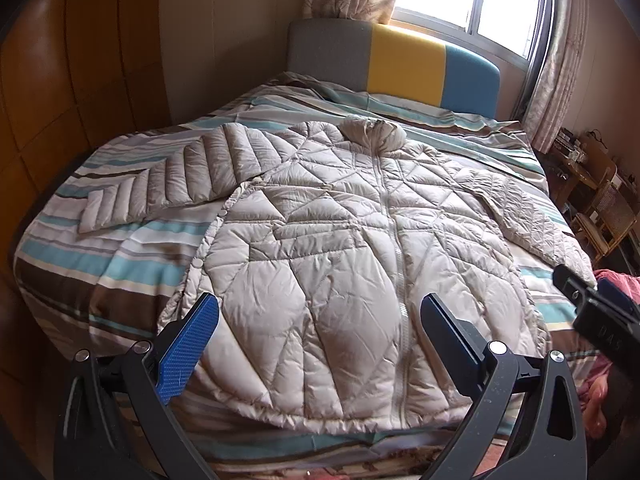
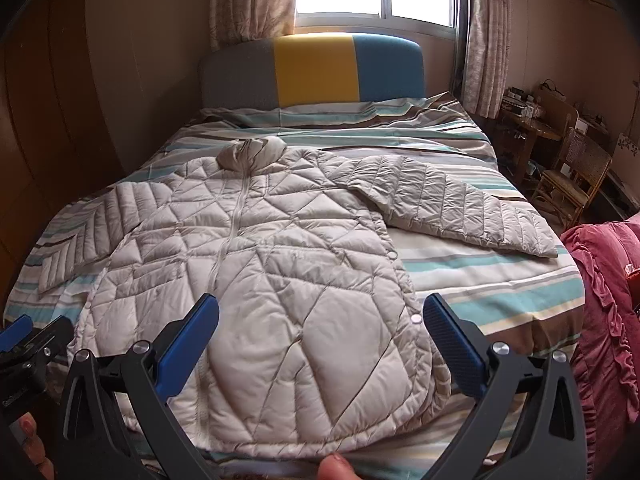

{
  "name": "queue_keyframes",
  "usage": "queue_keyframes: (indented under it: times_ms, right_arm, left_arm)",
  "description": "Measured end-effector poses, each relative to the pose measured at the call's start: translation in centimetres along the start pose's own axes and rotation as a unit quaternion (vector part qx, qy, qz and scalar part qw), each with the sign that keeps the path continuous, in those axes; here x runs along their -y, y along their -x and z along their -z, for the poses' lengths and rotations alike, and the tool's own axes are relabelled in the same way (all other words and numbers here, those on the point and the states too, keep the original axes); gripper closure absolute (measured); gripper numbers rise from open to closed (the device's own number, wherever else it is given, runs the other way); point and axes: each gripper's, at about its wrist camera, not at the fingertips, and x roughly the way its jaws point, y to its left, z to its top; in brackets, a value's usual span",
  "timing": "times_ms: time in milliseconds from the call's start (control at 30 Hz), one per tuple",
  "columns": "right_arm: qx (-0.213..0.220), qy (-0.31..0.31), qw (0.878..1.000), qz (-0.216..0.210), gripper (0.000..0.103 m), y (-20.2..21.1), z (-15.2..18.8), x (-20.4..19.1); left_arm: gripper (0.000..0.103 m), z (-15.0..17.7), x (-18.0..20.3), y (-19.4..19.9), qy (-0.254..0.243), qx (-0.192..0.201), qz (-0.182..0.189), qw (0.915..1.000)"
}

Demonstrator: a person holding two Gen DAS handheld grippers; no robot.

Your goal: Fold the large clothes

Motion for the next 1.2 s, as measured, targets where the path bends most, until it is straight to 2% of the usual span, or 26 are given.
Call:
queue_keyframes:
  times_ms: [67,100,167,200,267,367,433,533,600,767,933,1067,1133,1200]
  right_arm:
    - [-0.015,-0.006,0.999,-0.03,0.002,-2.1,0.0,1.2]
    - [-0.045,-0.013,0.998,-0.034,0.002,-3.9,0.2,1.9]
    - [-0.099,-0.037,0.994,-0.015,0.002,-7.4,1.2,3.8]
    - [-0.114,-0.044,0.992,0.003,0.002,-8.7,1.8,4.7]
    - [-0.128,-0.051,0.989,0.05,0.002,-11.1,2.5,6.9]
    - [-0.123,-0.062,0.985,0.106,0.002,-13.9,2.5,10.8]
    - [-0.115,-0.099,0.981,0.123,0.002,-15.4,1.9,14.4]
    - [-0.084,-0.144,0.975,0.15,0.007,-16.7,0.5,19.0]
    - [-0.069,-0.166,0.967,0.18,0.018,-17.7,-0.6,21.7]
    - [-0.05,-0.249,0.94,0.226,0.02,-20.0,-2.2,28.1]
    - [-0.048,-0.29,0.921,0.256,0.022,-21.6,-3.5,31.5]
    - [-0.051,-0.292,0.917,0.266,0.03,-23.0,-4.4,32.8]
    - [-0.052,-0.296,0.917,0.263,0.038,-23.6,-4.4,33.1]
    - [-0.048,-0.293,0.917,0.267,0.053,-23.9,-4.4,33.2]
  left_arm:
    - [0.003,-0.1,-0.1,-0.9,-0.002,0.01,-0.02,0.9997]
    - [0.003,-0.2,-0.2,-1.7,-0.006,0.014,-0.032,0.9994]
    - [0.003,-0.5,-0.8,-3.5,-0.004,-0.004,-0.034,0.9994]
    - [0.003,-0.6,-1.2,-4.6,0.0,-0.018,-0.028,0.9994]
    - [0.003,-0.7,-2.3,-7.3,0.017,-0.046,-0.041,0.998]
    - [0.003,-1.0,-3.3,-10.2,0.021,-0.048,-0.071,0.996]
    - [0.003,-1.8,-3.6,-11.9,0.004,-0.039,-0.105,0.9937]
    - [0.003,-3.4,-3.8,-14.1,-0.009,-0.023,-0.124,0.992]
    - [0.003,-4.7,-4.0,-15.4,-0.006,-0.018,-0.131,0.9912]
    - [0.003,-7.4,-4.5,-19.6,-0.003,-0.004,-0.152,0.9883]
    - [0.003,-8.1,-6.0,-23.6,0.007,-0.029,-0.173,0.9844]
    - [0.003,-7.4,-7.4,-25.3,0.03,-0.051,-0.173,0.983]
    - [0.003,-6.9,-8.0,-25.8,0.039,-0.058,-0.165,0.9838]
    - [0.003,-6.6,-8.2,-25.9,0.044,-0.057,-0.162,0.9842]
